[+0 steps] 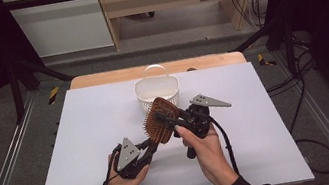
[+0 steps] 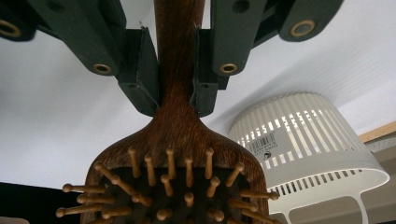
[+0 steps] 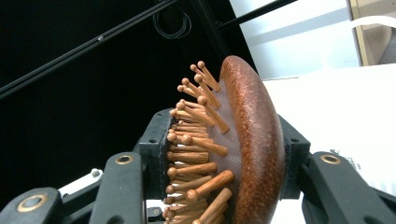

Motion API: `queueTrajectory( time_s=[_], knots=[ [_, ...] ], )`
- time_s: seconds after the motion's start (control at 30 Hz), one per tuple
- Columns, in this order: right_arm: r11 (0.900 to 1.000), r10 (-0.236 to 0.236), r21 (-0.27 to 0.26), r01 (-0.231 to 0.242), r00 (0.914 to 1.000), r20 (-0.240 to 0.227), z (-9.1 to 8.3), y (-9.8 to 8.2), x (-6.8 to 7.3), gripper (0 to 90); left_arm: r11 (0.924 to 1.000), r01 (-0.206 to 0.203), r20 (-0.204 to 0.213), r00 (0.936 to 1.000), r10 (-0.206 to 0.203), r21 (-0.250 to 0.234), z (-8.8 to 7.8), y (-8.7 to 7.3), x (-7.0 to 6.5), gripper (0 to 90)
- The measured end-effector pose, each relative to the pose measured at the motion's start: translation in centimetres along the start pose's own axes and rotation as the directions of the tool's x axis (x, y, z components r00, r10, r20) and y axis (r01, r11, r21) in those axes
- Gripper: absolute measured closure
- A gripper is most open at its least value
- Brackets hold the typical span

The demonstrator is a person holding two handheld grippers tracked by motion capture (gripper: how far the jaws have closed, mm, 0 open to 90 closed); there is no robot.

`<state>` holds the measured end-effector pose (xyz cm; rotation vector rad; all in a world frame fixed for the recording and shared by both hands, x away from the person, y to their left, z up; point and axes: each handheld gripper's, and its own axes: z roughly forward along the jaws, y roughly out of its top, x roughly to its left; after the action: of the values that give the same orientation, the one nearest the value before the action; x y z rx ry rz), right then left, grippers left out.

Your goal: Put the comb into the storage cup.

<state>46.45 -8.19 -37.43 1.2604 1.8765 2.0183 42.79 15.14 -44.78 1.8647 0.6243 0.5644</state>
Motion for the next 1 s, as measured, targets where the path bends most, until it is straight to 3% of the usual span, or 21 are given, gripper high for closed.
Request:
queueTrajectory(
  time_s=[0.43,0.8,1.0],
  knots=[
    [1.0,0.003,-0.001,-0.003,1.0,0.009,0.2,0.0,0.1,50.1,0.9995,0.029,-0.004,0.9996,-0.029,-0.01,0.0,-0.1,0.2,68.9],
    [0.998,0.03,-0.049,-0.028,0.9989,0.035,-0.6,0.8,-0.6,49.9,0.9952,0.068,-0.008,0.9976,-0.068,-0.071,-0.2,0.0,0.4,44.7],
    [0.996,0.034,-0.085,-0.028,0.9969,0.071,-1.6,1.7,-1.5,49.7,0.9932,0.073,-0.087,0.9929,-0.081,-0.09,-0.8,-0.3,0.7,30.4]
  ],
)
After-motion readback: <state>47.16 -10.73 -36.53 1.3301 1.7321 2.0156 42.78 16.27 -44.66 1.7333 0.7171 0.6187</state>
